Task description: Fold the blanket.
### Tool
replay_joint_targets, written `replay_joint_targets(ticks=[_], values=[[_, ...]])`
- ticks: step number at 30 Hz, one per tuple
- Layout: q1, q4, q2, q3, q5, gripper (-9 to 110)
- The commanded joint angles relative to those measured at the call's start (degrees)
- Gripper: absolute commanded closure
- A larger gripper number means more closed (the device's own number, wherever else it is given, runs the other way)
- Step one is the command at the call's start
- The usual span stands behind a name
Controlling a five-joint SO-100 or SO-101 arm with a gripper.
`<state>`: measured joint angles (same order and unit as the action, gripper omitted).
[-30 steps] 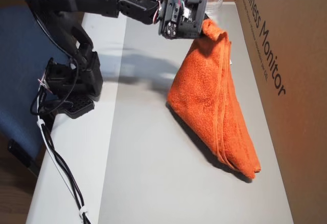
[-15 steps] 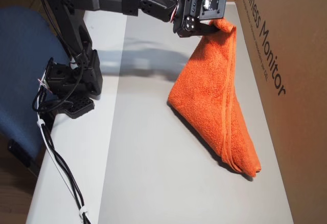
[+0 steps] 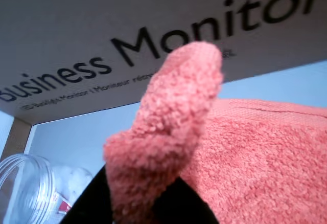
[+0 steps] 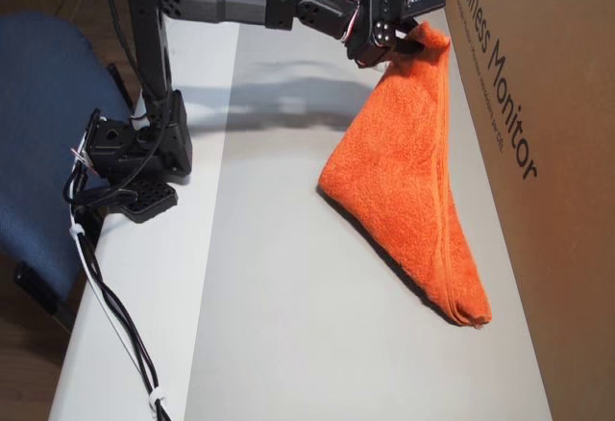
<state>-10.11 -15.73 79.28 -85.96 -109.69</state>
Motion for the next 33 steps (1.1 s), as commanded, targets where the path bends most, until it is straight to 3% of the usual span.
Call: replay_joint_targets(ticks=[1, 14, 33], values=[[-2.0, 1.5, -1.8, 5.7, 2.7, 102], [-4.8, 1.6, -14.2, 14.0, 10.6, 102], [-4.8, 7.8, -24.4, 15.2, 10.8, 102]])
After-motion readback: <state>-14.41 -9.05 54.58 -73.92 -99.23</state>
